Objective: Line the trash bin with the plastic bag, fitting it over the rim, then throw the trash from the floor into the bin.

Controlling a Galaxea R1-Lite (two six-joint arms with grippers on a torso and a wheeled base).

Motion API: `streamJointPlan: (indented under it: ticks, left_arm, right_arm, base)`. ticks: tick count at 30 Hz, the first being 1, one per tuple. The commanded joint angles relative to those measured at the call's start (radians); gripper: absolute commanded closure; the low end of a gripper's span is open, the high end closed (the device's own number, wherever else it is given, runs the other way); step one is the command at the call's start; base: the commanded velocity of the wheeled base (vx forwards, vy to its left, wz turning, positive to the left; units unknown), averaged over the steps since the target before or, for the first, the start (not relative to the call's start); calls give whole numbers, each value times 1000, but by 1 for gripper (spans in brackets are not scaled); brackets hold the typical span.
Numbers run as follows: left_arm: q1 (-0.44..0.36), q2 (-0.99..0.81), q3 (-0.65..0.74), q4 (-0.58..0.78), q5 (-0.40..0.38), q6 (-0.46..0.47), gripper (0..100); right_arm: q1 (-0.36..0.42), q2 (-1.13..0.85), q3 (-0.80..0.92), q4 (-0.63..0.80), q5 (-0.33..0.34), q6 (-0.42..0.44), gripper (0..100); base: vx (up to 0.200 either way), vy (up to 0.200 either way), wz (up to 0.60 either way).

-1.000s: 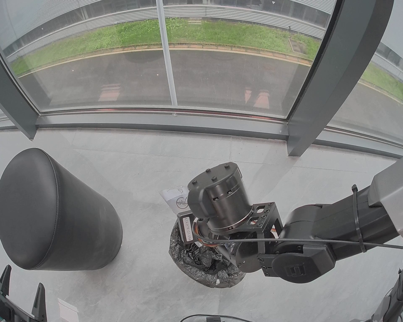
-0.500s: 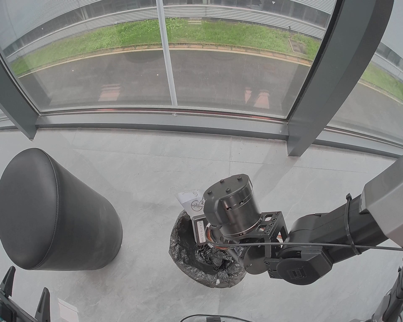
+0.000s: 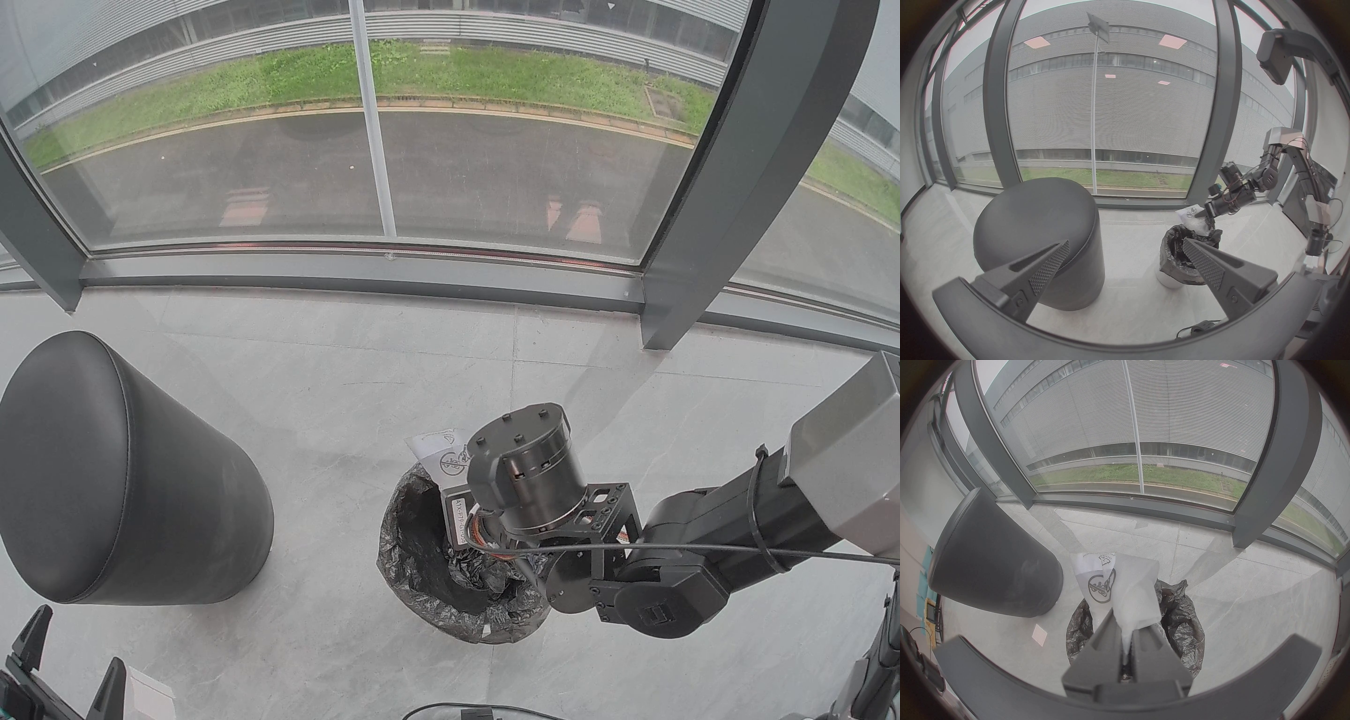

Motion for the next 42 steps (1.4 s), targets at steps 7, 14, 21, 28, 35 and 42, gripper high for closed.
streamJointPlan:
  ticks: [7,14,21,28,35,42]
  left_arm:
    - [0,-15,18,-6,118,-12,0]
    - [0,-15,18,57,155,37,0]
    - [0,-15,18,58,163,5,0]
    - [-1,-15,18,58,163,3,0]
    - [-1,-15,18,58,163,3,0]
    - [-1,-15,18,58,163,3,0]
  right_arm:
    - [-1,-2,47,-32,0,0,100]
    - [2,-6,47,-32,0,0,100]
    - [10,17,46,-62,0,-13,100]
    - [10,35,51,-78,-9,-16,100]
    - [2,100,41,-108,-11,-19,100]
    - [1,161,51,-207,-12,-63,100]
  base:
    - [0,0,0]
    - [0,0,0]
    - [0,0,0]
    - [0,0,0]
    - [0,0,0]
    - [0,0,0]
